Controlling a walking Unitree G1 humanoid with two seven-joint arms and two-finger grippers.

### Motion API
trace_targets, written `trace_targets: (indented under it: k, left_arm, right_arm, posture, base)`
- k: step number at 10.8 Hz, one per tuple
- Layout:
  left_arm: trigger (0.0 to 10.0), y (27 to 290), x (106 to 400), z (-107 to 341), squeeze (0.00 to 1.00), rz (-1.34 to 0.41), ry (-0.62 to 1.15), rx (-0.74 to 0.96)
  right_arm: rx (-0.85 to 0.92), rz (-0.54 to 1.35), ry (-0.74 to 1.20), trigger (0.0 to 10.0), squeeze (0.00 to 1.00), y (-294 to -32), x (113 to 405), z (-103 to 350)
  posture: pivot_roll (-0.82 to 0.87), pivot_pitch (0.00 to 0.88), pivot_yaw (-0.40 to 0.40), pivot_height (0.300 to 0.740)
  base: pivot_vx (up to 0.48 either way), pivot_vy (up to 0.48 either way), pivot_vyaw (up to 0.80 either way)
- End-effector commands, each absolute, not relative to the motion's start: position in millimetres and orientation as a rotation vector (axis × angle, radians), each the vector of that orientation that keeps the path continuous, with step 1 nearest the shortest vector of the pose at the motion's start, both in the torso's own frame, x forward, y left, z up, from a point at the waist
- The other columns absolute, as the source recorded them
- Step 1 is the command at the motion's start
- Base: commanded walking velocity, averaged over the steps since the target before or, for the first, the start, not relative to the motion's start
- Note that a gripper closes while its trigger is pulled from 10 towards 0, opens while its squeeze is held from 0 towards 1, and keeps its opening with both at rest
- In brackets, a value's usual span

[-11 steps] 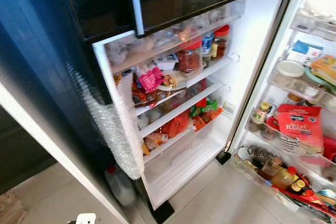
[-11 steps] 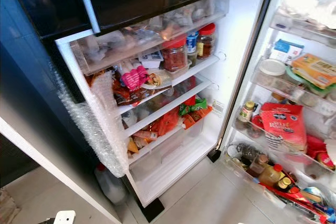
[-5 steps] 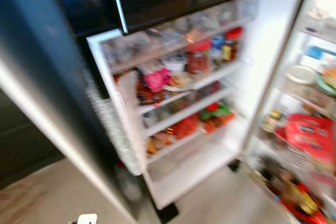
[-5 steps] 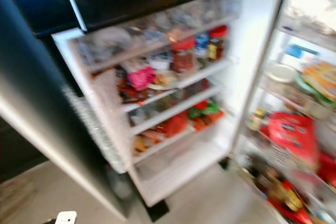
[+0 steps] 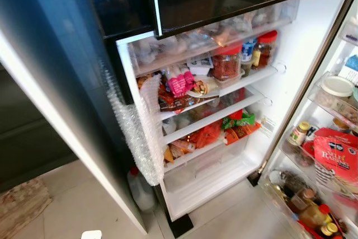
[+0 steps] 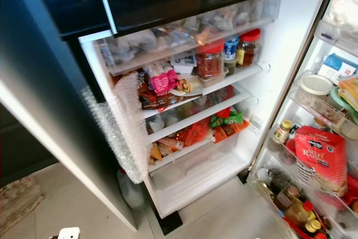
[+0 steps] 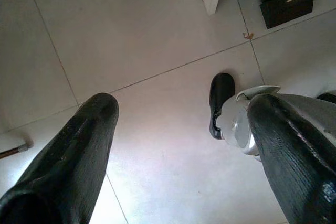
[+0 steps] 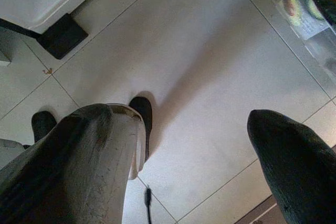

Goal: Restocking fridge

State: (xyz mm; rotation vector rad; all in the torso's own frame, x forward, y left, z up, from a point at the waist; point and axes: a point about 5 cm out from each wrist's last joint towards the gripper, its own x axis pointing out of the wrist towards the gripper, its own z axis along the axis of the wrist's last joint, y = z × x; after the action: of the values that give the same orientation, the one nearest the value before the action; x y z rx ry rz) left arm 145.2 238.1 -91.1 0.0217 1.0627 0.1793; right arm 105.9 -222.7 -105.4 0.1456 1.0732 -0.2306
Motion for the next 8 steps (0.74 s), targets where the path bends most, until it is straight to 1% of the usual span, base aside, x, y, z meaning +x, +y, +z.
trace_targets:
  k: [1,5,8]
  left_arm:
    - [10.0,241.1,144.0,-90.8,0.00,0.194,1.067,0.015]
    - [10.0,240.9,144.4,-90.6,0.00,0.193,1.062,0.007]
    - [10.0,240.8,144.6,-90.5,0.00,0.199,1.056,-0.007]
  right_arm:
    - [0.159,-0.239,1.078,10.0,0.00,-221.0,103.7,-106.3]
    - [0.166,-0.240,1.079,10.0,0.00,-220.6,103.6,-106.5]
    - [0.172,-0.242,1.078,10.0,0.00,-220.2,103.7,-106.6]
  posture:
    - [0.04,0.003,0.043,0.740]
    - [0.04,0.004,0.044,0.740]
    - [0.04,0.003,0.046,0.740]
  base:
    - [0.000,0.000,0.00]
    - [0.000,0.000,0.00]
    - [-0.268,0.000,0.00]
